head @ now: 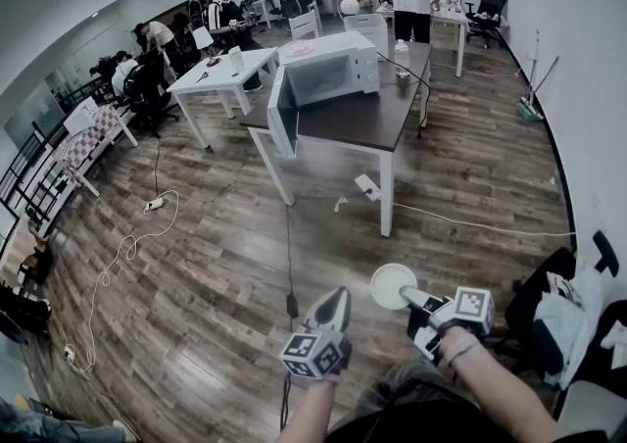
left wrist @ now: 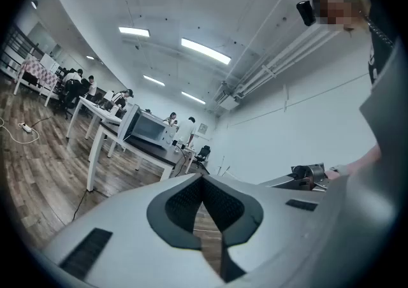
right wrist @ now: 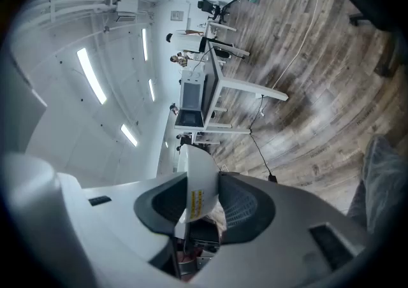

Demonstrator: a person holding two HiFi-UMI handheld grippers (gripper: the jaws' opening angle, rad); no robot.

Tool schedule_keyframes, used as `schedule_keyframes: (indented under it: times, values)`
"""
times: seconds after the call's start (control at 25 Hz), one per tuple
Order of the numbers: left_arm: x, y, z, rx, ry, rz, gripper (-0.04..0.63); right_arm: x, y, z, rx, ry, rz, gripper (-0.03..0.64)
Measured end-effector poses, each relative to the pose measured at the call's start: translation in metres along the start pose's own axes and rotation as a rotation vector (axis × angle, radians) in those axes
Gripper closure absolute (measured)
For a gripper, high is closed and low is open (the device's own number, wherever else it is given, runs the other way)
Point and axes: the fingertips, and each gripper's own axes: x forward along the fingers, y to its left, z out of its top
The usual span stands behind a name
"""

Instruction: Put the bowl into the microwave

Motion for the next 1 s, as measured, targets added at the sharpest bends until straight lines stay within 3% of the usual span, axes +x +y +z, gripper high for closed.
schedule_keyframes:
  times: [0.52,1.0]
  values:
    - [0.041,0.021,0.011,0.008,-0.016,0.005,0.595,0.033,-0.007,0.029,-0.011,0.008,-0.036,0.482]
    - [0.142,0.045,0.03,0.027,0.001,0.014,0.595,0.098,0.009,0.113,-0.029,0.063,-0.059,0.482]
